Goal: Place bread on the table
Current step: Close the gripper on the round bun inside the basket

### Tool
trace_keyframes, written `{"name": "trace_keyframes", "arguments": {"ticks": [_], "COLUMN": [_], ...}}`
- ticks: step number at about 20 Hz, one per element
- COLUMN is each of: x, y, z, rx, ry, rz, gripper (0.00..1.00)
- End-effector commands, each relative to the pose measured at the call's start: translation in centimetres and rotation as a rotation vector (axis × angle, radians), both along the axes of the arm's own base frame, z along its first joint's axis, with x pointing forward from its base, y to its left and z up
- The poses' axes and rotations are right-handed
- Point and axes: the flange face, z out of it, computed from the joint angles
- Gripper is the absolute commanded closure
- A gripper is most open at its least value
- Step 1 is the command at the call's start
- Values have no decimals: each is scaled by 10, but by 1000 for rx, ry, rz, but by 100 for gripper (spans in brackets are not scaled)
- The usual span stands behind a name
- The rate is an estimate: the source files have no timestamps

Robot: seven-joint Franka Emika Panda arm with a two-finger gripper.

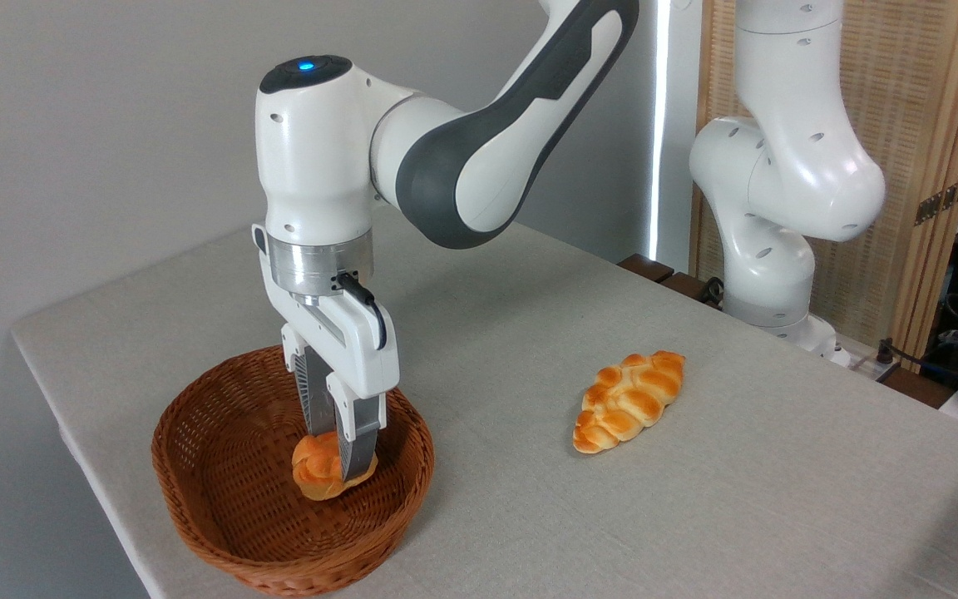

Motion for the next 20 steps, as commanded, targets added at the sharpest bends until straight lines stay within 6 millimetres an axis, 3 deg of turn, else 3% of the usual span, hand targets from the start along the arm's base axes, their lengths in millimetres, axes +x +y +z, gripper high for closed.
{"name": "trace_keyframes", "arguments": {"ticks": [1, 12, 20], "x": [-3, -3, -7], "y": [1, 1, 9], "z": [-1, 0, 25], "rx": [-14, -18, -63], "ry": [-7, -8, -1], "rz": [-7, -3, 43], "gripper": [56, 59, 61]}}
